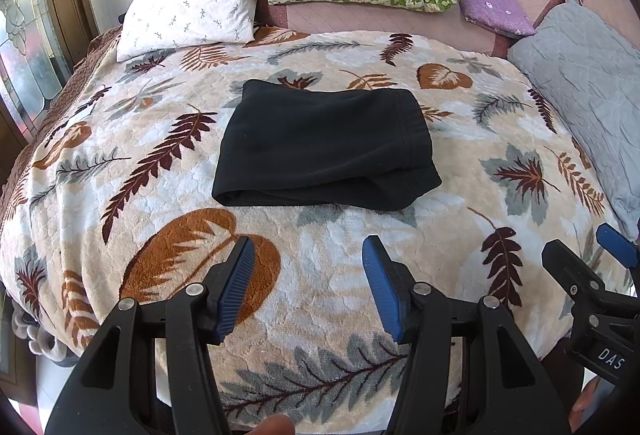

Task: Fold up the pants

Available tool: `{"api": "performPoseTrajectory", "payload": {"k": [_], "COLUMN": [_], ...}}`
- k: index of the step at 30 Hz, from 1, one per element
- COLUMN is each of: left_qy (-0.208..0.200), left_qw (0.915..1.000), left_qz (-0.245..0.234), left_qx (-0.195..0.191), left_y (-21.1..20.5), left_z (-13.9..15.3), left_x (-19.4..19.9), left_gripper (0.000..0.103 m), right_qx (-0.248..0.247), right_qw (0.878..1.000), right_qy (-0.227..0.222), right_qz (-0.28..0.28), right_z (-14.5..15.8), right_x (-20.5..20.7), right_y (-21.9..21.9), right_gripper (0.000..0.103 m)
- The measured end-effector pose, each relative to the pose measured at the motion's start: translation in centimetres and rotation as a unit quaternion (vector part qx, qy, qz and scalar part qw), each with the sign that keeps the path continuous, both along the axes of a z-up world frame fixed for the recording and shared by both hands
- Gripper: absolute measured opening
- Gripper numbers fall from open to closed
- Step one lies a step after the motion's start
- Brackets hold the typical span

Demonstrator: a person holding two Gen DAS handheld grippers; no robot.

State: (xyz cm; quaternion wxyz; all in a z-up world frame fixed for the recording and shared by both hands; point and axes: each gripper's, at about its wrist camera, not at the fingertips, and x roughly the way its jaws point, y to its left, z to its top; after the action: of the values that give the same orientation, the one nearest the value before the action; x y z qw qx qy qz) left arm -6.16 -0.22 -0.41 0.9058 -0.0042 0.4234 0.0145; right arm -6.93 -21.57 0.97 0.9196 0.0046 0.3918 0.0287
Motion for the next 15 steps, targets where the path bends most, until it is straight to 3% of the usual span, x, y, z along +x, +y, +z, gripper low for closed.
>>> {"api": "performPoseTrajectory", "payload": {"k": [15], "left_qy": [0.006], "left_qw": [0.9999], "left_qz": [-0.01], "left_qx": [-0.007], "left_y": [-0.34], "left_z": [0.01], "left_x": [0.0], "left_gripper": [0.055], "right_qx": [-0.001], "right_qw": [1.0], "right_qy": [0.0], "right_qz": [-0.001], "right_z": [-0.04], "right_x": [0.05], "right_y": [-0.02], "right_gripper": [0.103]}}
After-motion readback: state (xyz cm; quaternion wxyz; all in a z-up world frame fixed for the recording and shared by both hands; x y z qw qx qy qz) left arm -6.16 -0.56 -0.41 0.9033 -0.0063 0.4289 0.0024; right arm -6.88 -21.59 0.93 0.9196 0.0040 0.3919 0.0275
